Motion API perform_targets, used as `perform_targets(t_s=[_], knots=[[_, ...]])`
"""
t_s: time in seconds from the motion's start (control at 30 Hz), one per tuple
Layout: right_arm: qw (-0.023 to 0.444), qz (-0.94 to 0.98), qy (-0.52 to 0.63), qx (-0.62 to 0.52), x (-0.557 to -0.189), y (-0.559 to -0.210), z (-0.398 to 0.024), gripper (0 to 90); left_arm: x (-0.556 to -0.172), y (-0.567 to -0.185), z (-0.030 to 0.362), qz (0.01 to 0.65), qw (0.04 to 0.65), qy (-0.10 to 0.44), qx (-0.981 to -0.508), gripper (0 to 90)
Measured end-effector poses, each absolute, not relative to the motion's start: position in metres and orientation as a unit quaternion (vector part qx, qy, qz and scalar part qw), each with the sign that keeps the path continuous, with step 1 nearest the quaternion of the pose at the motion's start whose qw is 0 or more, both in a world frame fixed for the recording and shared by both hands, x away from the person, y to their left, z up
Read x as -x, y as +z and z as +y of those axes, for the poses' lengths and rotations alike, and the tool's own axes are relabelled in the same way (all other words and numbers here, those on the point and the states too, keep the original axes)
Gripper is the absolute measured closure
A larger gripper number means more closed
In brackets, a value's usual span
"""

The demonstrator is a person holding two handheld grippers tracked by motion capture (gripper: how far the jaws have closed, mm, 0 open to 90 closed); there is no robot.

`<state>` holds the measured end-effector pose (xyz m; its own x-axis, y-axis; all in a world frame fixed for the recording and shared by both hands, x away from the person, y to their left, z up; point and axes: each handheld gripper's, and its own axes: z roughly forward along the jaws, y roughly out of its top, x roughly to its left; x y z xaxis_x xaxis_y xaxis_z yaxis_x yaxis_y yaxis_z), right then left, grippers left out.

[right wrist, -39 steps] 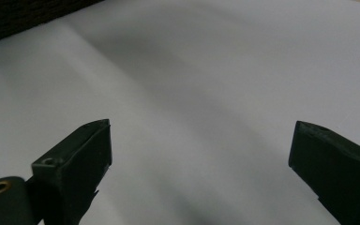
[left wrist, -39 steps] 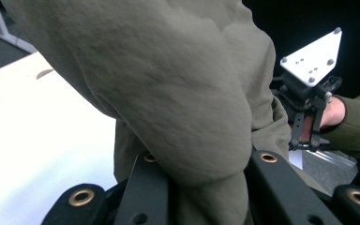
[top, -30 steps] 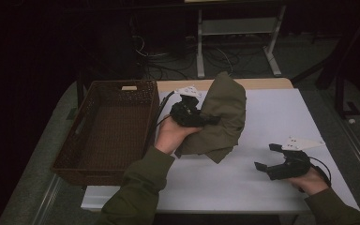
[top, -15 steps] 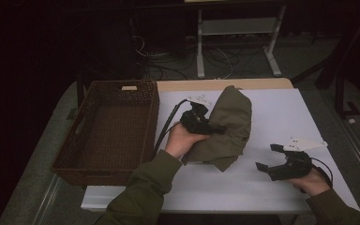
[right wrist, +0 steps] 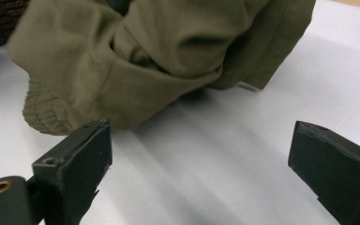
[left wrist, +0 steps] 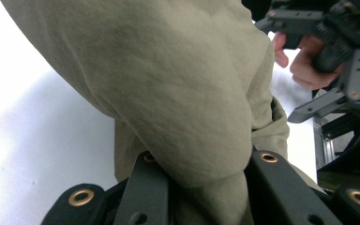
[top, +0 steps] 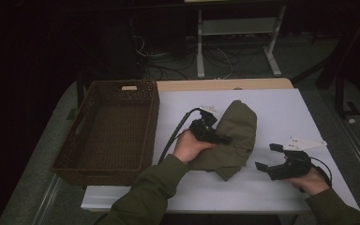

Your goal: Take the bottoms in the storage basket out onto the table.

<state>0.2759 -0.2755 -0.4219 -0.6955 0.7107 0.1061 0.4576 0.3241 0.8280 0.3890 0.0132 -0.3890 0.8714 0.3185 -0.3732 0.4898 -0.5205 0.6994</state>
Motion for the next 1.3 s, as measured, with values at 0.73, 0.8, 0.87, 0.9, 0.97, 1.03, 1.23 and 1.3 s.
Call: perform_targets(t_s=[0.73,0.8,0.87,0.9,0.97,1.03,1.23,1.3], knots=[[0.136,0.804,0.452,-0.362,-0.279,-0.423,-0.271,6.6,-0.413,-0.426,0.025,0.283,0.411,-0.094,-0.862,61.7],[0.137,0.804,0.452,-0.362,-0.278,-0.423,-0.272,6.6,-0.414,-0.428,0.024,0.286,0.409,-0.089,-0.862,58.9],[0.137,0.804,0.451,-0.362,-0.277,-0.422,-0.272,6.6,-0.415,-0.429,0.024,0.289,0.405,-0.081,-0.864,55.9],[0.138,0.805,0.451,-0.361,-0.276,-0.422,-0.272,6.6,-0.415,-0.43,0.025,0.289,0.403,-0.078,-0.865,54.1],[0.138,0.804,0.452,-0.36,-0.276,-0.422,-0.272,6.6,-0.416,-0.431,0.025,0.294,0.402,-0.075,-0.864,51.1],[0.138,0.805,0.451,-0.36,-0.276,-0.422,-0.272,6.6,-0.417,-0.433,0.025,0.297,0.401,-0.073,-0.864,47.4],[0.139,0.804,0.451,-0.361,-0.275,-0.422,-0.272,6.6,-0.421,-0.436,0.029,0.31,0.402,-0.065,-0.859,34.9],[0.139,0.804,0.451,-0.361,-0.275,-0.422,-0.273,6.6,-0.421,-0.436,0.029,0.311,0.404,-0.06,-0.858,31.3]])
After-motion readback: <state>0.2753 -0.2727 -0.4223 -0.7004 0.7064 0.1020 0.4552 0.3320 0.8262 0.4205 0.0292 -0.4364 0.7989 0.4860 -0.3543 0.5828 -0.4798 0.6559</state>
